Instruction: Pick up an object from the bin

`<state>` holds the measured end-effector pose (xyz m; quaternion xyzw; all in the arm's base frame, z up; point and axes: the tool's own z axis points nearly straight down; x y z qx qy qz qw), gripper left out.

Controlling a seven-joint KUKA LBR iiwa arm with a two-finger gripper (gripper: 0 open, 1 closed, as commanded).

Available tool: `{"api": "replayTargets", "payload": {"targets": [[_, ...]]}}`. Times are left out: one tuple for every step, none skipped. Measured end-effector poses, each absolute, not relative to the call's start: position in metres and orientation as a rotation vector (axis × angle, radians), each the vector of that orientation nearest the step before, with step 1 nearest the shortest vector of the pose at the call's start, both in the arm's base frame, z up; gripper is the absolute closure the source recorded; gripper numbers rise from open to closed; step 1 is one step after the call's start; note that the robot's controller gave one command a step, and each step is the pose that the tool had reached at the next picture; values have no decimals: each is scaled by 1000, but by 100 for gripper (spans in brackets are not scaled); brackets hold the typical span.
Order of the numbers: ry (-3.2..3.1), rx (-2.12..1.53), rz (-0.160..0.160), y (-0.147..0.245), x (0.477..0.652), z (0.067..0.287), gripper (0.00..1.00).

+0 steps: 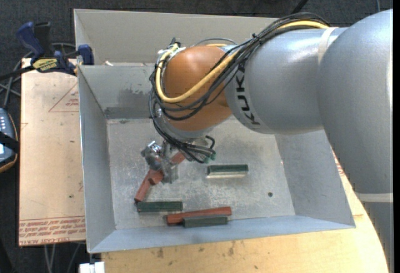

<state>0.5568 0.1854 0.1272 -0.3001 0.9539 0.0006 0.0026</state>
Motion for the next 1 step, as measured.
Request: {"api": "replayTargets", "payload": {"targets": [[2992,-939,2,186,557,132,100]]}}
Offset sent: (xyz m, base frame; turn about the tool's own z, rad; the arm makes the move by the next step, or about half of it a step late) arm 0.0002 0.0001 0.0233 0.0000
